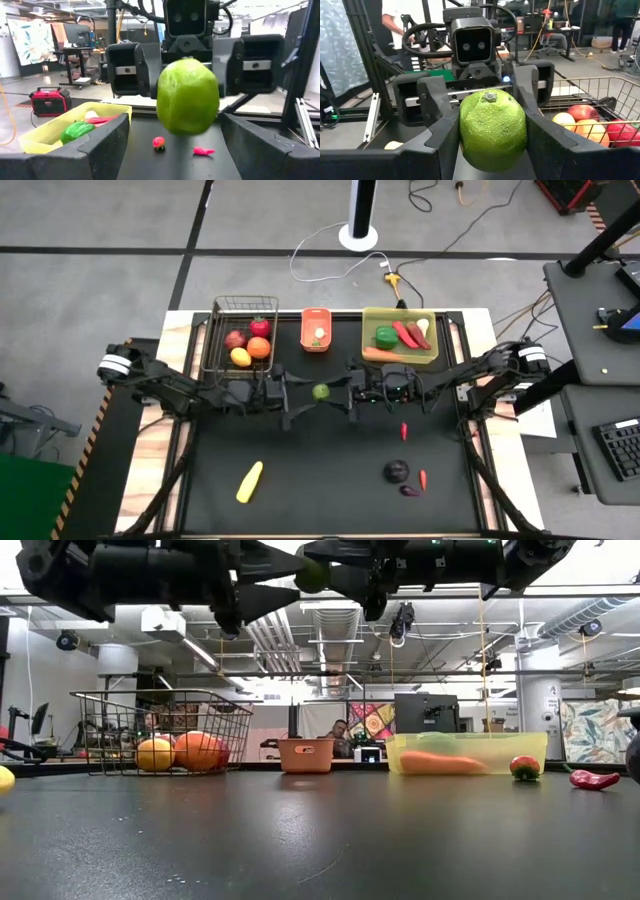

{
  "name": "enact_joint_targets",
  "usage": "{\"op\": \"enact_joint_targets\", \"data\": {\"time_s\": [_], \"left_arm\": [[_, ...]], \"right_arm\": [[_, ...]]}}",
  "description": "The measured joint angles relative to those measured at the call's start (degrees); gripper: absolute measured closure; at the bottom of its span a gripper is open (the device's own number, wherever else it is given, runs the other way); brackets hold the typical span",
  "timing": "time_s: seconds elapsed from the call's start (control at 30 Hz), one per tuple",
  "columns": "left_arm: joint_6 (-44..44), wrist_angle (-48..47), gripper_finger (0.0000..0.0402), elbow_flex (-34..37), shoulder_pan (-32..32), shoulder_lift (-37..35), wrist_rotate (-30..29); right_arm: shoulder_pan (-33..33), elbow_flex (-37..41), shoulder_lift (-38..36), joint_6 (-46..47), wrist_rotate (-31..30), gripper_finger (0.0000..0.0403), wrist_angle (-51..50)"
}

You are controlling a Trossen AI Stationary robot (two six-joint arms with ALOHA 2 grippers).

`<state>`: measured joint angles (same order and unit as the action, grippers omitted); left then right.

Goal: Sort produce into baskets
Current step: Put the green lemon into the wire basket

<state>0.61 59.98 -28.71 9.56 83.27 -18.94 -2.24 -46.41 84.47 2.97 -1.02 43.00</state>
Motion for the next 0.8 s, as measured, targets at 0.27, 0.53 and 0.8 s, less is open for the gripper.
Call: {"op": "enact_joint_targets", "data": {"time_s": [0.27, 0.53, 0.8], "left_arm": [[1.95, 0.55, 0.0117, -4.40, -0.09, 5.08, 3.05], [1.88, 0.62, 0.0176, -3.61, -0.20, 4.37, 2.99], [1.63, 0.35, 0.0247, -3.52, -0.22, 3.89, 2.80]], "right_arm": [[-0.03, 0.00, 0.00, -0.64, 0.09, 0.0218, 0.20], [-0.18, 0.00, 0.00, -0.70, 0.20, 0.0218, 0.19], [-0.20, 0.00, -0.02, -0.61, 0.20, 0.0217, 0.13]]}}
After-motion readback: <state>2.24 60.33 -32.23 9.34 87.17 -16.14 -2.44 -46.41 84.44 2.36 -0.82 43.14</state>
